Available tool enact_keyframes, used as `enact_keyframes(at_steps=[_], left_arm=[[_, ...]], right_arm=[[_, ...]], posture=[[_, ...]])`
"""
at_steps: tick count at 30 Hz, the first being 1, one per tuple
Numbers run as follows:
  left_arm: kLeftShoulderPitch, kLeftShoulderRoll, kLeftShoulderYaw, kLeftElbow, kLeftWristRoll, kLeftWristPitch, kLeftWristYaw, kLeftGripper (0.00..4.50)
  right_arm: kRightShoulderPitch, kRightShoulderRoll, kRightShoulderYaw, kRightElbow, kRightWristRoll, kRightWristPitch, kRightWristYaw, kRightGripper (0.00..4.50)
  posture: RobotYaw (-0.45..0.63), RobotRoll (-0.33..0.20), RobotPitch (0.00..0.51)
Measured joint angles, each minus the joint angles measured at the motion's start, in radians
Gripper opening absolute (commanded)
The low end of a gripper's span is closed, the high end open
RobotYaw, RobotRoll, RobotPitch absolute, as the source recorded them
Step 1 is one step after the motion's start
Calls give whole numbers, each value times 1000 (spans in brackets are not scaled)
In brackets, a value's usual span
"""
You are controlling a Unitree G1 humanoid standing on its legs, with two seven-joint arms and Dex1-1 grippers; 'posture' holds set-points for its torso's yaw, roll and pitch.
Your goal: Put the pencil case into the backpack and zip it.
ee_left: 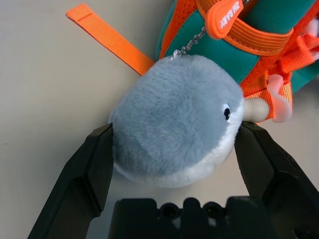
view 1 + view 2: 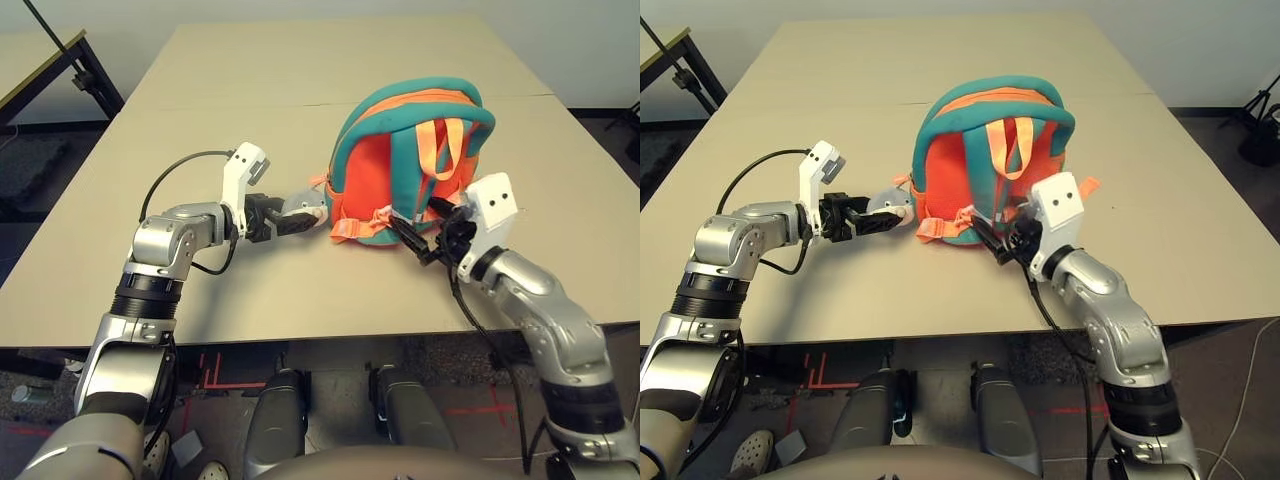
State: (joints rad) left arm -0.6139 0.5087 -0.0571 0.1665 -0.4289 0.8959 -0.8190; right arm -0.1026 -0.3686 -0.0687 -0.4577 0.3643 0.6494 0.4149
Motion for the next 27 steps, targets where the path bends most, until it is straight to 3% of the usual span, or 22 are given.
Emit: enact_keyframes(at_steps=[9, 18, 27], left_arm=[[-1, -8, 0, 9, 0, -9, -7, 4500], [13, 9, 22, 9, -1, -9, -8, 4500], [38, -10, 127, 15, 0, -80, 79, 4500]], right_arm=[[76, -47, -114, -31, 68, -4, 17, 4451], [70, -91, -228, 89, 87, -122, 63, 4451], [-3, -69, -241, 205, 43, -207, -4, 4451]], posture=[[-157, 0, 132], [-153, 0, 126], [-132, 0, 124]])
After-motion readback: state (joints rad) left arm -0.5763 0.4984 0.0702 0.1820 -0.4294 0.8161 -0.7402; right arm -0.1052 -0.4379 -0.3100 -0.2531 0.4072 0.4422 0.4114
